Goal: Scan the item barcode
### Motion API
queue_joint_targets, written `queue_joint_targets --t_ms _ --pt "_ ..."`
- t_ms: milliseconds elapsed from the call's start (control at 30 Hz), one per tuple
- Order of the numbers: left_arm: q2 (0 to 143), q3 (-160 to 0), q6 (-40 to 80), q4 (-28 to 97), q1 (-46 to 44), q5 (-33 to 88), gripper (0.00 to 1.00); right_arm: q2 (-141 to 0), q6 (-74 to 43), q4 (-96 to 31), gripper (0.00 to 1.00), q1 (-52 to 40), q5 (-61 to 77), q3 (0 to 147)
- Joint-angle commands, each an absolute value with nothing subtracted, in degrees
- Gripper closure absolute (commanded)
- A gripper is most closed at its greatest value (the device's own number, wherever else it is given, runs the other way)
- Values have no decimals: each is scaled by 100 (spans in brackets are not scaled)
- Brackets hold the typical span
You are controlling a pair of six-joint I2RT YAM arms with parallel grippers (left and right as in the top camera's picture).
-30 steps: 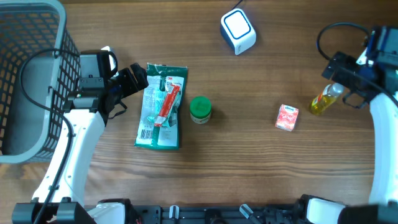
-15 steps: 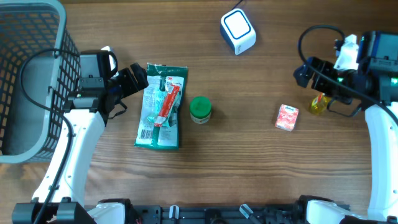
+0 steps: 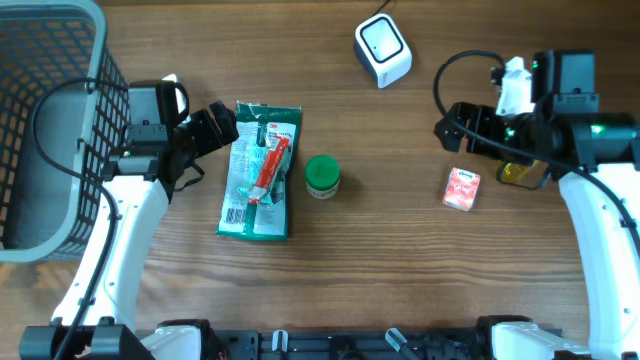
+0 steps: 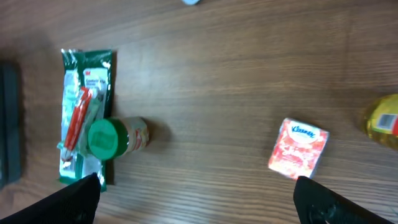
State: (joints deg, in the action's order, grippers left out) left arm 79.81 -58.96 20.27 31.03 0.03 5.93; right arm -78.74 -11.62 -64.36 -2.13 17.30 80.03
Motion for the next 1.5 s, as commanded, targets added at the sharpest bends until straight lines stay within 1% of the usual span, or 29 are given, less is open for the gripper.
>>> queue_joint_targets --t_ms 0,200,433,633,767,867,900,1033,1167,1333,1367,1400,1433,1467 --pt "7909 -5992 1997 3089 27 659 0 -7811 -1066 -6565 0 -344 1651 8099" --pt "7909 -5992 1997 3089 27 659 0 -7822 -1066 -6847 0 -360 1656 7929" --pt "7909 -5992 1994 3089 27 659 0 -7843 -1079 -6608 0 -360 1310 7091" --pt "7909 -5992 1997 3089 27 659 0 -7843 -1758 -6287 0 -360 812 6414" --pt "7909 -5992 1997 3089 27 659 0 -7843 -2255 -5765 3 -360 814 5813" --pt "7909 -5992 1997 3092 27 659 0 -7850 -2410 -5384 6 -375 810 5408" --pt "7909 -5992 1997 3092 27 659 0 -7854 -2427 -5247 10 -388 814 5269" --pt "7909 -5992 1994 3089 27 659 0 -7854 -2502 -4705 16 -506 760 4884" --pt "7909 -5992 1994 3089 27 659 0 -7854 -2823 -4357 18 -663 386 4628" --pt "7909 -5992 1994 3089 27 659 0 -7856 -3096 -4222 17 -858 3 4536" --pt "7909 -5992 1997 3089 27 659 0 -7854 -3170 -4215 14 -884 -3 4536" --pt "7909 -5992 1994 3089 27 659 0 -7854 -3221 -4178 6 -906 3 4536" --pt "7909 -5992 1997 3089 27 659 0 -7854 -3317 -4134 0 -906 3 4536" --pt "7909 -5992 1997 3089 27 659 0 -7856 -3391 -4093 0 -904 5 4536"
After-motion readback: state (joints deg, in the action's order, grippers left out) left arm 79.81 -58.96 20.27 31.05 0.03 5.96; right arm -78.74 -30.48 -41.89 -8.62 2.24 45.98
